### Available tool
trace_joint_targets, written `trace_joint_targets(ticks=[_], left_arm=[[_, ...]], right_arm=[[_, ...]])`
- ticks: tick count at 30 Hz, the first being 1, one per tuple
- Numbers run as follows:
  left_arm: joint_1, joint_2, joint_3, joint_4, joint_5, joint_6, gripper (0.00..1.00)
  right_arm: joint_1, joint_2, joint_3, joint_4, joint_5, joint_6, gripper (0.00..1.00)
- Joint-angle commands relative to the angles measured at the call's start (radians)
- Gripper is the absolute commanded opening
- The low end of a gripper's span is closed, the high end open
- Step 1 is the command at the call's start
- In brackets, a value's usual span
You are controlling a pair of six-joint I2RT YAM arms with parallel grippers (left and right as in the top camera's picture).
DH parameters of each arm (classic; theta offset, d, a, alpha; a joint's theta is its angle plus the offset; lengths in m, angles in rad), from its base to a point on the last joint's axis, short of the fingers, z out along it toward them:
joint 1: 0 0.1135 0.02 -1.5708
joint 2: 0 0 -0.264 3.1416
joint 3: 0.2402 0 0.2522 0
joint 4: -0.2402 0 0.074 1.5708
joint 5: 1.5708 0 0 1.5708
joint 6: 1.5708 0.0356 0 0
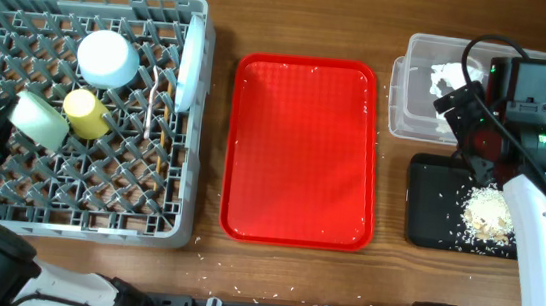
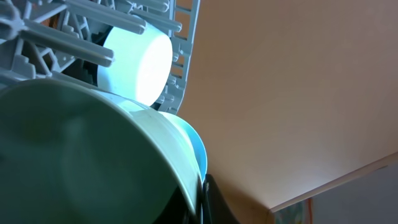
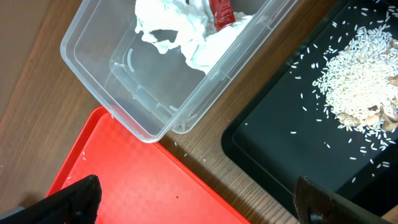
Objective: Sort waste into correct bins and load items into the dishwasher rack
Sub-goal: 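Carry the light-green bowl into the rack and lower it with the left gripper, then turn the green bowl upside down in the rack and release it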
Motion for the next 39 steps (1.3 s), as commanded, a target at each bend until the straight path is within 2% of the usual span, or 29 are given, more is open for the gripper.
trace_joint_targets(ticks=[1, 4, 5, 6, 7, 8, 14, 20, 25, 28, 29, 30, 31, 36, 39], left_arm=[[0.054, -0.021, -0.006, -0.019, -0.018, 0.053, 0.08], [0.079, -0.047, -0.006, -0.019, -0.028, 0.054, 0.25], [0.084, -0.055, -0.006, -0.019, -0.05, 0.053, 0.4], [0.084, -0.059, -0.006, -0.022, -0.069, 0.053, 0.67], [0.084, -0.062, -0.006, -0.031, -0.09, 0.053, 0.78], [0.084, -0.063, -0.006, -0.038, -0.107, 0.053, 0.8], [0.084, -0.12, -0.006, -0.043, -0.135, 0.048, 0.79], [0.084, -0.295, -0.005, -0.098, -0.529, -0.029, 0.8], [0.079, -0.381, -0.005, -0.099, -0.594, -0.038, 0.78], [0.022, -0.383, -0.005, -0.1, -0.595, -0.037, 0.63], [-0.025, -0.381, -0.005, -0.087, -0.6, -0.026, 0.51], [-0.076, -0.381, -0.005, -0.066, -0.643, -0.026, 0.27], [-0.149, -0.379, -0.005, -0.034, -0.759, -0.03, 0.17], [-0.355, -0.355, -0.005, -0.014, -1.267, -0.163, 0.17], [-0.383, -0.299, -0.005, -0.018, -1.323, -0.165, 0.17]], right_arm=[[-0.002, 0.004, 0.01, 0.0, 0.024, -0.01, 1.0], [-0.002, 0.004, 0.01, 0.0, 0.024, -0.01, 1.0], [-0.002, 0.004, 0.01, 0.0, 0.024, -0.01, 1.0], [-0.002, 0.004, 0.01, 0.0, 0.024, -0.01, 1.0], [-0.002, 0.004, 0.01, 0.0, 0.024, -0.01, 1.0], [-0.002, 0.004, 0.01, 0.0, 0.024, -0.01, 1.0], [-0.002, 0.004, 0.01, 0.0, 0.024, -0.01, 1.0], [-0.002, 0.004, 0.01, 0.0, 0.024, -0.01, 1.0], [-0.002, 0.004, 0.01, 0.0, 0.024, -0.01, 1.0], [-0.002, 0.004, 0.01, 0.0, 0.024, -0.01, 1.0], [-0.002, 0.004, 0.01, 0.0, 0.024, -0.01, 1.0], [-0.002, 0.004, 0.01, 0.0, 0.024, -0.01, 1.0], [-0.002, 0.004, 0.01, 0.0, 0.024, -0.011, 1.0], [-0.002, 0.004, 0.01, 0.0, 0.024, -0.01, 1.0], [-0.002, 0.004, 0.01, 0.0, 0.024, -0.01, 1.0]])
